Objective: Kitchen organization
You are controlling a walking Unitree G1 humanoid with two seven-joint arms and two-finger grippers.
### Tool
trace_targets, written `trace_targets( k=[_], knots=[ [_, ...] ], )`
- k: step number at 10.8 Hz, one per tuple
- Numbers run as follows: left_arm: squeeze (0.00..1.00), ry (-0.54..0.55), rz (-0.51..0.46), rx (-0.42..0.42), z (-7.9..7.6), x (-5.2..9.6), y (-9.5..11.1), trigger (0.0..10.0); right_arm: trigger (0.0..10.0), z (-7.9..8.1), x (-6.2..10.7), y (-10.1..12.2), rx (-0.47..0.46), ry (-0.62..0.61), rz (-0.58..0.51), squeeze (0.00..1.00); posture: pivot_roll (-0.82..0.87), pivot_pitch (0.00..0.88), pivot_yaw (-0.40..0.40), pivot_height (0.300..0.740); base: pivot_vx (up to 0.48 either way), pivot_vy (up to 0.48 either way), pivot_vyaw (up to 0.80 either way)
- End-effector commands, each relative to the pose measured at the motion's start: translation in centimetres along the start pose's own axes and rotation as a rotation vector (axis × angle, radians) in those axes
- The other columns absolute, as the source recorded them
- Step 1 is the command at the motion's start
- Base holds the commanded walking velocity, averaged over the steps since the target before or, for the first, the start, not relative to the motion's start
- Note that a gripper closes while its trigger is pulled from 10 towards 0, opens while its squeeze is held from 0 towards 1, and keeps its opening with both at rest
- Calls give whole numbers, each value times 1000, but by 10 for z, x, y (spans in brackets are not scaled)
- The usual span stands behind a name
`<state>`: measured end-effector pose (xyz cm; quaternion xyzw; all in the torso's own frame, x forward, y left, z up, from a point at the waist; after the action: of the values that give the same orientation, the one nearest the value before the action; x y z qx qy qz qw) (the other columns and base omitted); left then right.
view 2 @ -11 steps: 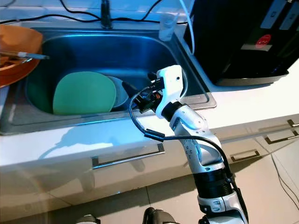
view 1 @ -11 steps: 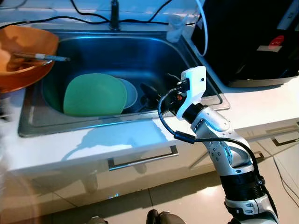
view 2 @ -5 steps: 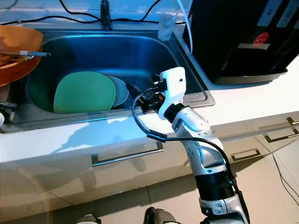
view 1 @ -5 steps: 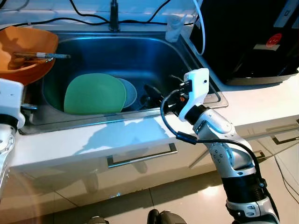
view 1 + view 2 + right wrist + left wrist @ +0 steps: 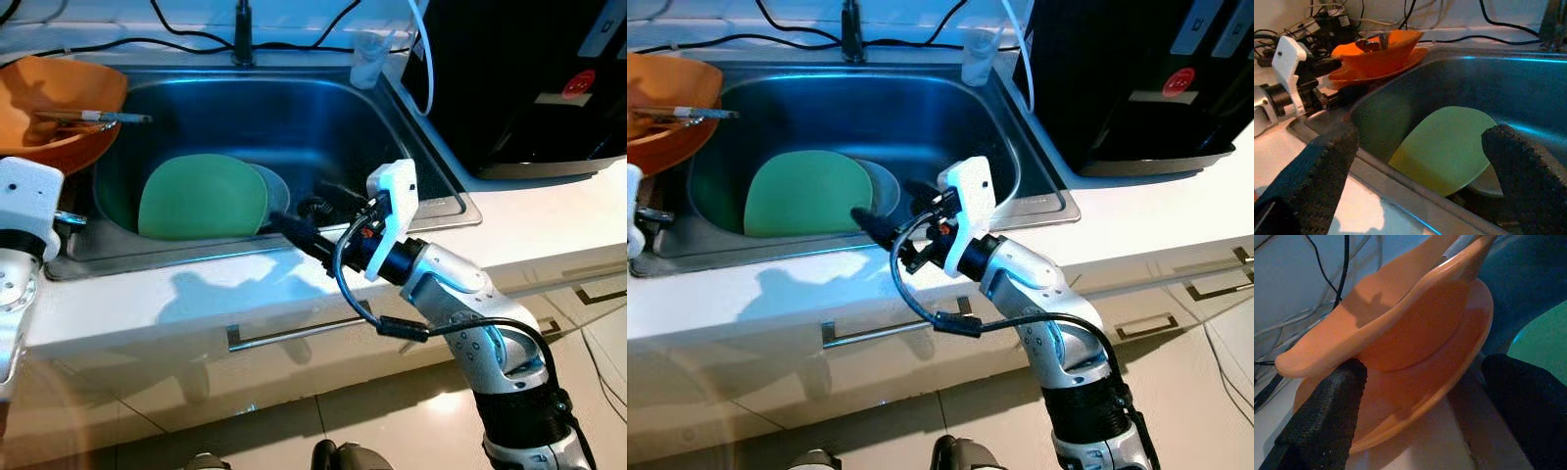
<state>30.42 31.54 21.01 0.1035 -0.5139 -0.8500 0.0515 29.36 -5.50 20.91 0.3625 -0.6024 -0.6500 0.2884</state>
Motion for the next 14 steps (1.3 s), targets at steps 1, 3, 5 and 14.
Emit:
trace_targets(
  k=[1,3,5,14],
  knots=[
    [1000,-80,91,-17,-18,2,-21,10000,10000,-1,3,2,0,-2,-4,0,25,120,-106,740,0,0,0],
    [1000,-119,100,-83,-21,-2,-26,10000,10000,-2,5,5,7,-14,-6,0,18,117,-99,740,0,0,0],
    [1000,-139,142,-130,-21,-6,-33,10000,10000,-2,7,3,10,-26,-1,0,12,118,-93,740,0,0,0],
    [0,-94,334,-155,5,6,-69,588,10000,-4,8,0,12,-54,7,0,28,128,-98,740,0,0,0]
  ],
)
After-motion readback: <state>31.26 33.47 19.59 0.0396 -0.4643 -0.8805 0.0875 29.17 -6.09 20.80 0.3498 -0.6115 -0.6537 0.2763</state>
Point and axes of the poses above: a point about 5 cm out from each wrist's last joint towards the gripper, its own x axis pointing back from the gripper into the wrist, its own y axis along the axis of the wrist's last joint, z = x × y, the point moved 1 cm from there along -x, pointing out of the wrist towards the gripper, and after that the axes turned 7 degrees about x, right-handed, at the moved point
